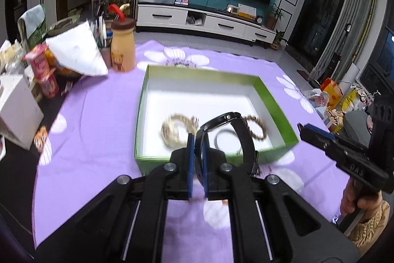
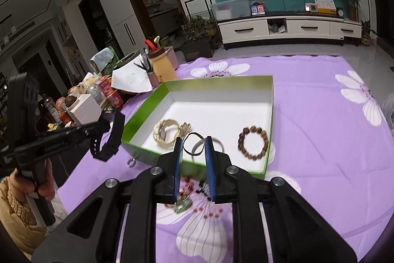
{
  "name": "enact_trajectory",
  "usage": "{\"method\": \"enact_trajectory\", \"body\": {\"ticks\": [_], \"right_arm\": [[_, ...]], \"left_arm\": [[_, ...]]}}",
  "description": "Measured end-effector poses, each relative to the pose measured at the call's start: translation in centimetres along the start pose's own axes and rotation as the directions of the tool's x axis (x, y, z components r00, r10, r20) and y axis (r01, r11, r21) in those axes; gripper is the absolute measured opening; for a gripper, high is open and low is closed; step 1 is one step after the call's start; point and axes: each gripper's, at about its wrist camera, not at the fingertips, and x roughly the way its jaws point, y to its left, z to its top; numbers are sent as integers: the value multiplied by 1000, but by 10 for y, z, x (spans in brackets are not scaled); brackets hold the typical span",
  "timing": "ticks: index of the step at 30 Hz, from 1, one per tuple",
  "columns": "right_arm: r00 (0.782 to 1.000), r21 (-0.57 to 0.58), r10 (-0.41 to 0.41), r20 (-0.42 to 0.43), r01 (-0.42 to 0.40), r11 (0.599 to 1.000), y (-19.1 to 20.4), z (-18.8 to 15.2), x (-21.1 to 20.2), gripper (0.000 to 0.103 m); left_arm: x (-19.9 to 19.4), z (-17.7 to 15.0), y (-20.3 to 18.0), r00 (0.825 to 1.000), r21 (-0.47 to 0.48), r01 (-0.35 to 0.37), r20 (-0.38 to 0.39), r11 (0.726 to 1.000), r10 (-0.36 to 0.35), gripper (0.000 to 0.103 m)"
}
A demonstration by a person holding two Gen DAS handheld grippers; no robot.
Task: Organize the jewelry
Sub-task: 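Carry the black watch band over the green box with the left tool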
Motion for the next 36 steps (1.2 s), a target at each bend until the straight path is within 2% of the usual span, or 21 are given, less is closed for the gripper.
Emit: {"method": "enact_trajectory", "body": {"ticks": [6,13,24,36], "right_arm": [[999,-26,-36,12,37,999,-6,15,15,18],[998,-41,-59,13,60,997,-15,32,37,18],[997,-44,-75,-18,74,996,-28,46,73,18],[995,-57,-80,-62,77,995,-29,49,96,18]], "left_arm": [[25,32,-1,1000,3,-22,2,1000,22,5],[60,53,-2,999,7,-37,-22,999,37,5],[111,62,-2,995,21,-67,-79,998,68,5],[135,65,-1,991,30,-73,-106,997,76,6]]}}
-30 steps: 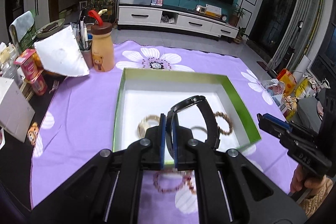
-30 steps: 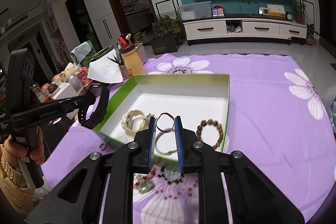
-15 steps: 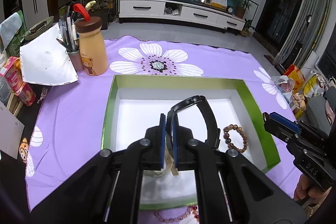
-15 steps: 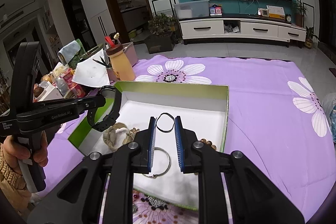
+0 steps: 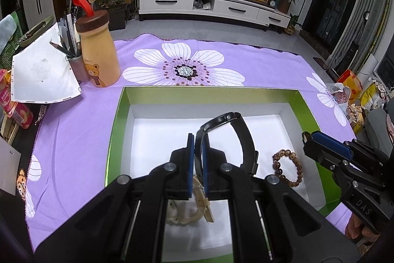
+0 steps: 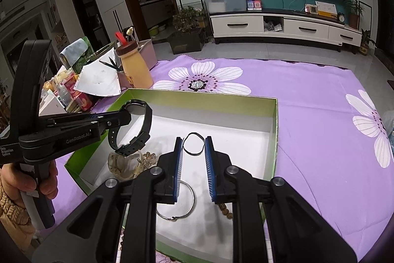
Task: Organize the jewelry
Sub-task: 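Carry the black watch band over the green box with the left tool, then lower the watch band into the box and open the left tool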
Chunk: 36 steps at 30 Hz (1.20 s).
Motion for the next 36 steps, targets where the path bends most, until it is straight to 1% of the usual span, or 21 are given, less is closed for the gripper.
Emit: {"method": "enact_trajectory", "body": {"ticks": [10,18,30,36], "right_arm": [[999,-1,-8,-42,8,1000,4,3,19,18],[999,-2,-27,-40,27,1000,4,3,25,18],[999,-6,-28,-46,28,1000,3,3,27,18],[998,-3,-33,-49,33,999,0,2,31,18]], "left_arm": [[14,2,4,1000,-19,-3,-25,1000,2,6],[20,4,3,999,-15,-10,-31,1000,10,7],[28,4,4,999,-13,-16,-46,1000,16,8],[31,4,4,998,-15,-20,-52,1000,19,10]]}}
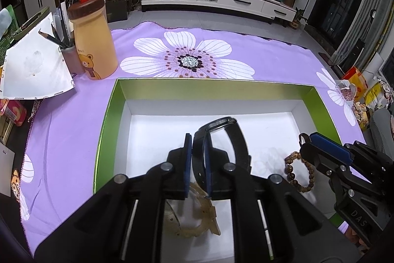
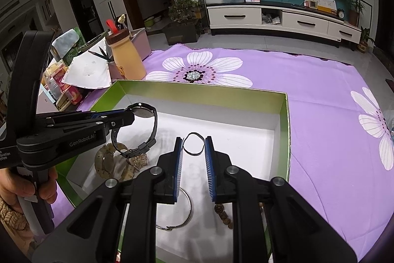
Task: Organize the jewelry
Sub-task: 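Lower the watch band into the box and open the left tool, then withdraw both tools from the box toward the remaining jewelry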
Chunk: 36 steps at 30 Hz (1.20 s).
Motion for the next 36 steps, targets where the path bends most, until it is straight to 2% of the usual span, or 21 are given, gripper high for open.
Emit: {"method": "enact_trajectory", "body": {"ticks": [5,7,11,13,16,22,27,33,36], "right_arm": [[1000,14,-12,-15,12,1000,-3,-1,3,21],[1000,40,-14,-23,14,999,-7,-1,5,26],[1000,65,-11,-8,11,998,-13,-3,-1,27],[1000,74,-9,2,8,997,-15,-5,-7,27],[1000,88,-2,19,0,996,-17,-8,-18,27],[997,106,17,70,-24,994,-18,-18,-54,27],[995,136,24,100,-38,990,-21,-33,-87,27],[994,174,37,106,-55,983,-23,-54,-117,27],[995,188,47,88,-63,980,-22,-66,-124,28]], "left_arm": [[1,1,1,1000,-14,6,0,1000,-6,15],[0,1,2,1000,-23,21,4,1000,-21,22],[-9,1,4,999,-24,22,24,999,-21,33],[-15,2,7,999,-32,25,36,999,-24,46],[-29,1,13,998,-47,33,60,998,-30,55],[-61,-14,26,995,-60,26,94,998,-20,65],[-88,-34,41,994,-88,16,106,996,-7,67],[-121,-65,68,990,-158,-8,134,987,30,72],[-132,-84,81,991,-200,-17,124,980,43,72]]}}
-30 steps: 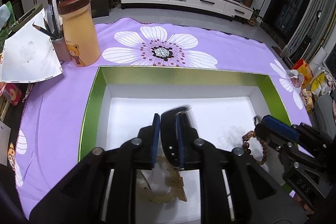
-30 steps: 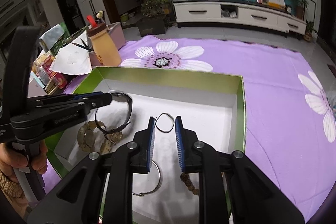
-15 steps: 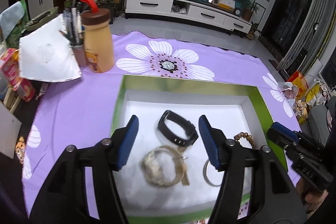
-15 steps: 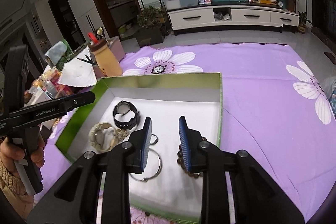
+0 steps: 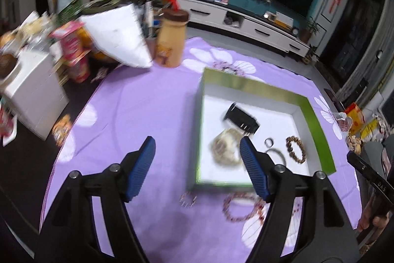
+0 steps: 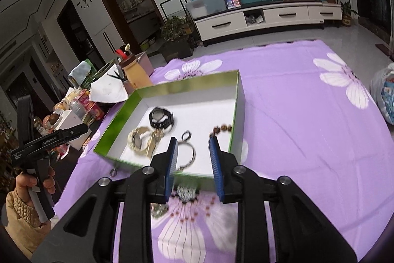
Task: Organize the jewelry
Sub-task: 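Withdraw both tools from the box toward the remaining jewelry, then grasp the silver ring with the left tool while the right tool grasps the red bead bracelet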
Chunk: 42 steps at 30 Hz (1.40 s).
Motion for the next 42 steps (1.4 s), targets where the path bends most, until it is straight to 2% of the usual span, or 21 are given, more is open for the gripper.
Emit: {"method": "enact_trajectory", "body": {"ticks": [9,19,26,33,42], "right_arm": [[994,31,22,-105,-19,999,8,-37,3,29],[970,71,115,-213,-102,992,27,-60,25,29],[953,122,169,-251,-142,982,29,-63,45,29],[941,151,188,-282,-150,977,31,-63,69,29],[932,167,196,-306,-150,975,31,-64,89,29]], "left_arm": [[-14,-48,16,999,-22,-22,-48,1000,21,72],[-5,-88,9,994,9,-8,-110,1000,9,72],[6,-94,7,993,43,-1,-120,999,6,72],[28,-94,7,990,58,-18,-142,998,26,55],[55,-82,1,989,111,-40,-134,993,55,52]]}}
